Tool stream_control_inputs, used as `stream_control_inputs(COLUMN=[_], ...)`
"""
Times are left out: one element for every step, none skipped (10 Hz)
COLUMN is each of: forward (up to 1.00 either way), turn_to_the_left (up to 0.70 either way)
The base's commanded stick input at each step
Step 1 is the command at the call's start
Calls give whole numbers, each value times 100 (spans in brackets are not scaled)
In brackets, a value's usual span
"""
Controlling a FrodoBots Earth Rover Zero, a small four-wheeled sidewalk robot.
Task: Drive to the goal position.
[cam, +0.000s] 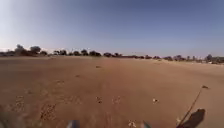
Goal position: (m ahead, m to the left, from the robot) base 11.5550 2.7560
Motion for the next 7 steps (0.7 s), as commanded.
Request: stream_control_inputs(forward=[100, 100, 100, 100, 100, 100, 100], turn_to_the_left=[0, 0, 0, 0, 0, 0, 0])
